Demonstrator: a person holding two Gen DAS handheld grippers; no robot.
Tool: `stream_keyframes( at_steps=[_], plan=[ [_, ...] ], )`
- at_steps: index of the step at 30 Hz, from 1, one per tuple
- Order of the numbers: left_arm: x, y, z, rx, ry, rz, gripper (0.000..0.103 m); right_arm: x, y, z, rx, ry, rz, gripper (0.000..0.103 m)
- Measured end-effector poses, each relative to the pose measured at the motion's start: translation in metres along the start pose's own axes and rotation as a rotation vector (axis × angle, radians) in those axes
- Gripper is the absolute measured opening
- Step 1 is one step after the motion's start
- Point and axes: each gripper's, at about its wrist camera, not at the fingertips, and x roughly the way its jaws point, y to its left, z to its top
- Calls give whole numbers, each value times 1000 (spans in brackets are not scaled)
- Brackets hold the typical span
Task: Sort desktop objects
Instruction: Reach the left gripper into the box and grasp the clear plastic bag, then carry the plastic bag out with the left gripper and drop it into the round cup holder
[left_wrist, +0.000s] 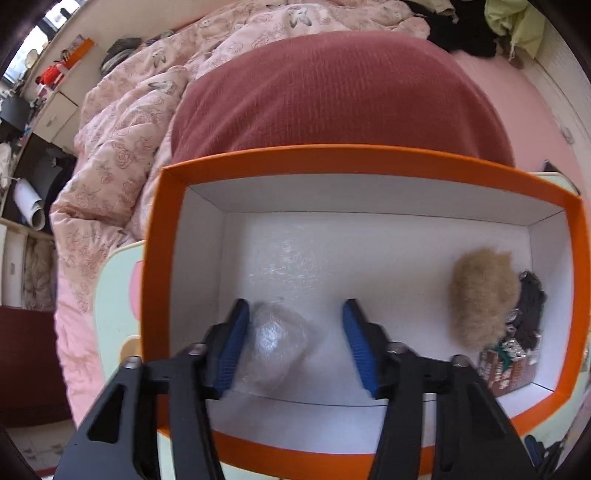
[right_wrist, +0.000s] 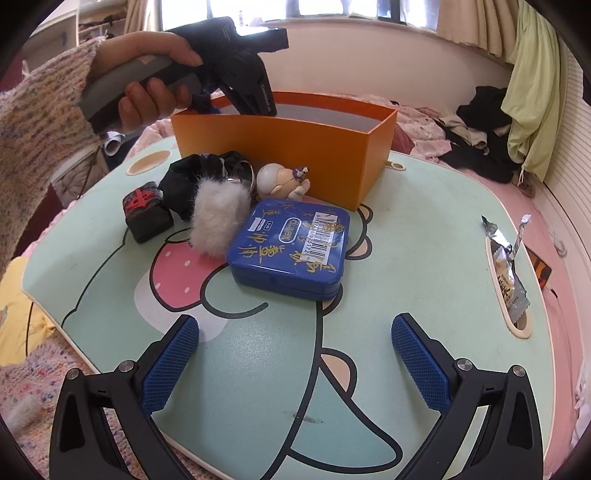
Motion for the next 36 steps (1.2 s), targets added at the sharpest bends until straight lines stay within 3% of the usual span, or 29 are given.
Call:
stream_keyframes(
  at_steps=[2, 5, 7, 11, 17, 22, 27, 30, 31, 32, 34, 36],
  plan=[
    [-2, -3, 0, 4, 18, -39, 16, 0, 0, 0, 1, 0, 0, 103],
    [-12, -8, -6, 44, -17, -23, 16, 0, 0, 0, 0, 0, 0, 103],
    [-23, -9, -10, 42, -48, -61, 16, 0, 0, 0, 1, 0, 0, 103],
    [-74, -7, -23, 34, -176, -135, 15, 0, 0, 0, 1, 0, 0, 103],
    [-141, 8, -67, 60, -339, -259, 16, 0, 0, 0, 0, 0, 0, 103],
    [-124, 13, -91, 71, -329, -226, 18, 0, 0, -1, 0, 0, 0, 103],
    [-105, 20, -93, 76, -346, -194, 30, 0, 0, 0, 0, 0, 0, 103],
    [-109, 28, -102, 47, -395, -206, 35, 0, 0, -1, 0, -1, 0, 103],
    [-112, 30, -109, 42, -418, -210, 45, 0, -1, 0, 0, -1, 0, 103],
    [-115, 33, -118, 37, -443, -207, 61, 0, 0, -1, 0, 0, 0, 103],
    [-115, 36, -137, 33, -483, -178, 77, 0, 0, -1, 0, 0, 0, 103],
    [-111, 36, -160, 47, -504, -136, 77, 0, 0, -1, 0, 0, 0, 103]
  ],
)
